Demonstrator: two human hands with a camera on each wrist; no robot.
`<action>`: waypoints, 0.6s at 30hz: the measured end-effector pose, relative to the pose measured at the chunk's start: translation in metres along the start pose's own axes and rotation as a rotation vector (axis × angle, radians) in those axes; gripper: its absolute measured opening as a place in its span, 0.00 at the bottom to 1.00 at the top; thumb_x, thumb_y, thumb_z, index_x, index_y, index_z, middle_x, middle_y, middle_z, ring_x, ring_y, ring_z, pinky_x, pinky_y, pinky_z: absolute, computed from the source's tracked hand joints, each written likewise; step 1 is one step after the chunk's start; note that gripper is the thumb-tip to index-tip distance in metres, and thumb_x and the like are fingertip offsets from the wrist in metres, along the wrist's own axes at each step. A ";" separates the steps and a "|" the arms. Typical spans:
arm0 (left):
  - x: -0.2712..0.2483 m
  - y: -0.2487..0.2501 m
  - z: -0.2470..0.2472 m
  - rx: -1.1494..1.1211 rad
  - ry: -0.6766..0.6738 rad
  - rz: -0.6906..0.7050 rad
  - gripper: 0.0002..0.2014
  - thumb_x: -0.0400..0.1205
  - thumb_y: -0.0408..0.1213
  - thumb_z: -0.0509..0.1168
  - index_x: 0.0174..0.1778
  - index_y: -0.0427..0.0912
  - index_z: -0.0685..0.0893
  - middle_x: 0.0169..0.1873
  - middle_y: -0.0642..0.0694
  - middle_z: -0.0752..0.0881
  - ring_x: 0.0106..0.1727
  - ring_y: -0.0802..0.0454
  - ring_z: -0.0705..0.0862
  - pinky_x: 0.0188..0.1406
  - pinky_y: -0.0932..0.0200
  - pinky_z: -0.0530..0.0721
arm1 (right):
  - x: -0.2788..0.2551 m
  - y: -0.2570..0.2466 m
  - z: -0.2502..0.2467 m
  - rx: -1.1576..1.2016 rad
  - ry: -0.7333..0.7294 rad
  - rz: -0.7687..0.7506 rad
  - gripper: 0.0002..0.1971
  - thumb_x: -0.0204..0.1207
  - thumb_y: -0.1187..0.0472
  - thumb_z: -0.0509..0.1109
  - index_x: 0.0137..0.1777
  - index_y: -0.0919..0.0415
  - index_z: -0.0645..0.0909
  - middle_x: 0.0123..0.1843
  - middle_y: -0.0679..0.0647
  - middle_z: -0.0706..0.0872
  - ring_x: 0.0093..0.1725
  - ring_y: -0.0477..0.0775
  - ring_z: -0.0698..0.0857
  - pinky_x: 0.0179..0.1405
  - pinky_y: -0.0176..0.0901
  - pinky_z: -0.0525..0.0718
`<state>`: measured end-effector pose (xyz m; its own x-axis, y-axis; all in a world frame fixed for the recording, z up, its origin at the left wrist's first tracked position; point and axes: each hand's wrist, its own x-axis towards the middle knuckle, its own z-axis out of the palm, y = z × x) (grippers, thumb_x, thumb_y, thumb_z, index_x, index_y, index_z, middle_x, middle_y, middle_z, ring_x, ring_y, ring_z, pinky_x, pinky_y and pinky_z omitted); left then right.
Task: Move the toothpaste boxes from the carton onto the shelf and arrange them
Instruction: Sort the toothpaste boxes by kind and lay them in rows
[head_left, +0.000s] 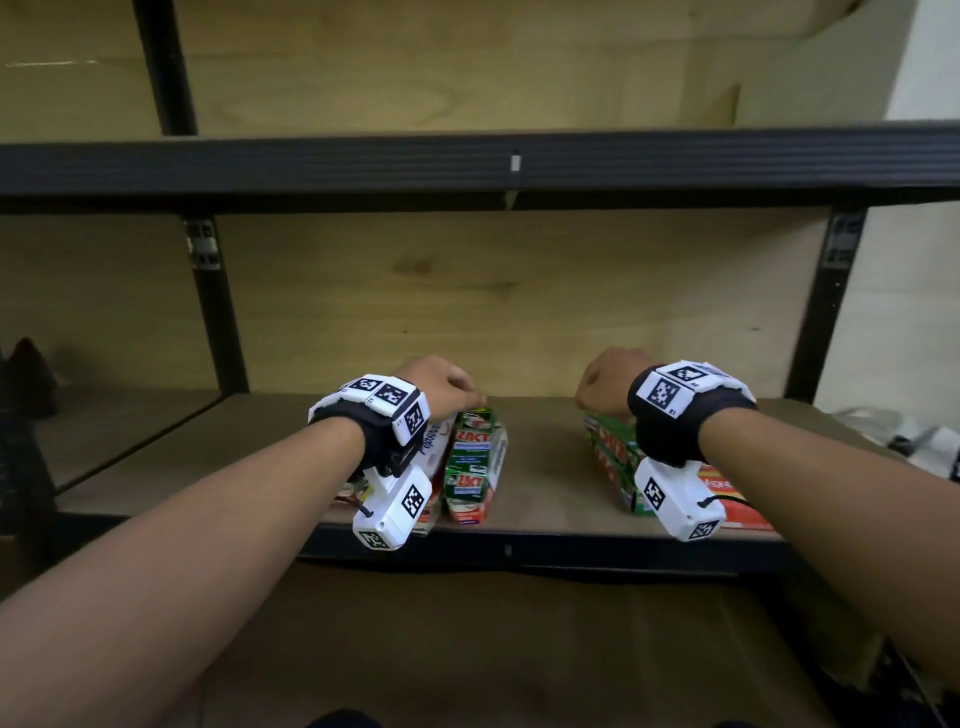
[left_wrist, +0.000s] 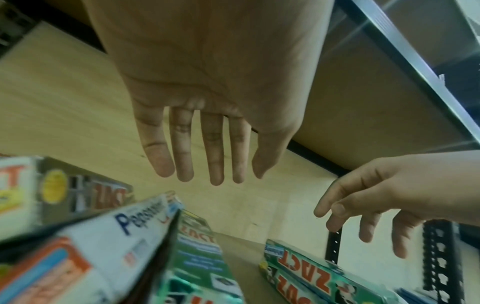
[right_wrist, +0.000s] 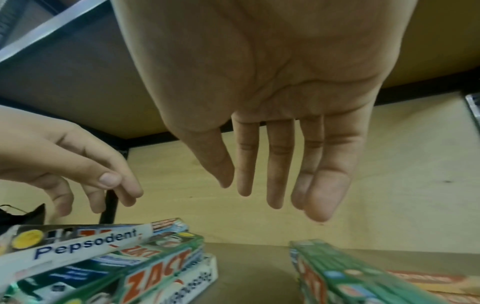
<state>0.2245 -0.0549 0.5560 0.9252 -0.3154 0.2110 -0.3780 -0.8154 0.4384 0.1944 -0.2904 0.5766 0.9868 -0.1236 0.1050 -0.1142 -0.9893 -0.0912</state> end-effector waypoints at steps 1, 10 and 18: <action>0.003 0.008 0.006 0.003 -0.010 0.015 0.12 0.78 0.53 0.70 0.51 0.53 0.92 0.49 0.57 0.90 0.52 0.55 0.87 0.49 0.60 0.83 | 0.000 0.012 0.002 -0.006 -0.005 0.019 0.14 0.75 0.52 0.67 0.54 0.58 0.88 0.55 0.56 0.89 0.52 0.60 0.88 0.51 0.45 0.86; 0.031 0.050 0.063 0.116 -0.152 0.149 0.10 0.78 0.52 0.70 0.51 0.56 0.92 0.50 0.59 0.90 0.53 0.58 0.84 0.53 0.65 0.79 | 0.004 0.082 0.040 0.049 -0.095 0.154 0.37 0.66 0.29 0.69 0.62 0.60 0.85 0.59 0.56 0.89 0.55 0.59 0.88 0.58 0.50 0.87; 0.057 0.062 0.104 0.119 -0.311 0.152 0.11 0.80 0.51 0.68 0.52 0.53 0.91 0.52 0.57 0.90 0.54 0.56 0.85 0.53 0.61 0.81 | 0.019 0.099 0.063 0.129 -0.155 0.143 0.36 0.60 0.26 0.74 0.51 0.59 0.88 0.46 0.55 0.90 0.42 0.56 0.89 0.48 0.51 0.91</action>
<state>0.2571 -0.1733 0.5044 0.8318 -0.5548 -0.0177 -0.5222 -0.7931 0.3135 0.2093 -0.3854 0.5071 0.9685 -0.2387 -0.0707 -0.2486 -0.9430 -0.2213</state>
